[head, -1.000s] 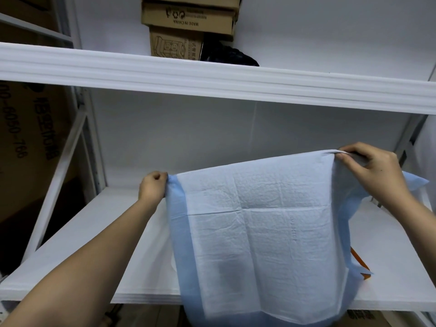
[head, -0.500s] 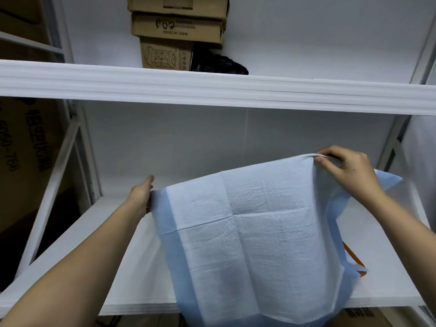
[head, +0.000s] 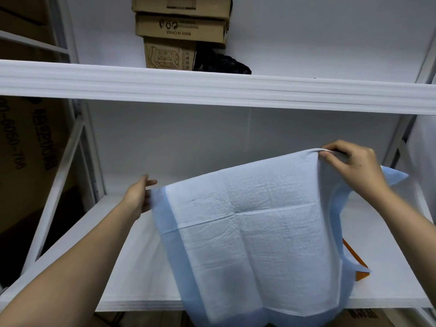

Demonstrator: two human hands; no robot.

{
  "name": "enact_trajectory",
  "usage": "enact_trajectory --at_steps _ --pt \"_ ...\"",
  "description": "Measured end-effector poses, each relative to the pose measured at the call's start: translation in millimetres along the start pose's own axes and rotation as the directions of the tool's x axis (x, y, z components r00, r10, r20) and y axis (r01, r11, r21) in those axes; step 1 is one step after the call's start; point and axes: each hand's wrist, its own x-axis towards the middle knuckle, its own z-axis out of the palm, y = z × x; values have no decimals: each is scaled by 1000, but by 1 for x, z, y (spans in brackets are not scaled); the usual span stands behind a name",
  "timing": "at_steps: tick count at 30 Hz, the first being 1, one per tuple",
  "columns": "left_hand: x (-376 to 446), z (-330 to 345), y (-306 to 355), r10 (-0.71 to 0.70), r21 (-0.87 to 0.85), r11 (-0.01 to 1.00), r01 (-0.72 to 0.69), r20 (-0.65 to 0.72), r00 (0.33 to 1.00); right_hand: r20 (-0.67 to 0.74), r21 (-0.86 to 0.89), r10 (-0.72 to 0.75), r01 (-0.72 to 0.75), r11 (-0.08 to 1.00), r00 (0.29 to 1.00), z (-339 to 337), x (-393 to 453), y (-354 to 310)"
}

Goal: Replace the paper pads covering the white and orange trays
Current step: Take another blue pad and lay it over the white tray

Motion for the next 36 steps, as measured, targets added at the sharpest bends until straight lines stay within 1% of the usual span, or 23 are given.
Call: enact_trajectory --at_steps 1,4,8,11,14,16,17,18,21,23,25,27,29,33,35,36 --pt "1 0 -1 13 19 1000 -14 16 1000 -1 -9 -3 3 1000 1000 -1 0 1" --pt "2 0 -3 55 49 997 -55 3 998 1 -24 -12 12 1000 1000 -1 -1 2" --pt "8 -5 -2 72 35 997 -70 -66 995 26 -72 -13 15 997 1000 -2 -3 4" --pt "8 -9 -2 71 103 992 -67 -36 997 16 -45 22 -22 999 1000 -3 -5 6" --pt "2 -14 0 12 16 1000 -13 60 998 -1 -28 53 -53 998 999 -5 -6 6" --pt "1 -16 2 -58 -43 997 65 153 986 13 -51 44 -43 998 999 -6 -6 4" --pt "-1 -17 4 -95 -20 995 102 210 973 20 -64 35 -33 997 999 -7 -6 2" --pt "-1 -18 5 -134 38 991 129 255 958 24 -73 25 -23 997 999 -7 -6 2" --pt "-4 -17 5 -285 290 940 180 377 881 19 -83 18 -17 996 1000 -7 -6 1" --pt "-4 -17 2 -333 410 895 175 354 874 5 -76 17 -16 997 1000 -8 -7 1" --pt "-1 -21 -2 -348 467 869 166 336 875 6 -77 14 -14 997 1000 -9 -8 1" --pt "-6 -25 -3 -356 533 836 129 348 867 19 -96 4 -2 995 1000 -9 -10 1" --pt "-9 -27 -4 -330 608 791 73 323 887 29 -121 -13 17 993 999 -9 -12 0" --pt "-16 -25 -6 -174 624 782 -13 238 956 31 -172 -59 64 983 998 -12 -13 -4" --pt "-15 -25 -8 -139 603 797 -23 219 966 19 -169 -77 79 982 997 -12 -14 -5" --pt "-15 -25 -9 -140 569 822 -5 211 967 11 -163 -77 78 984 997 -12 -14 -4"
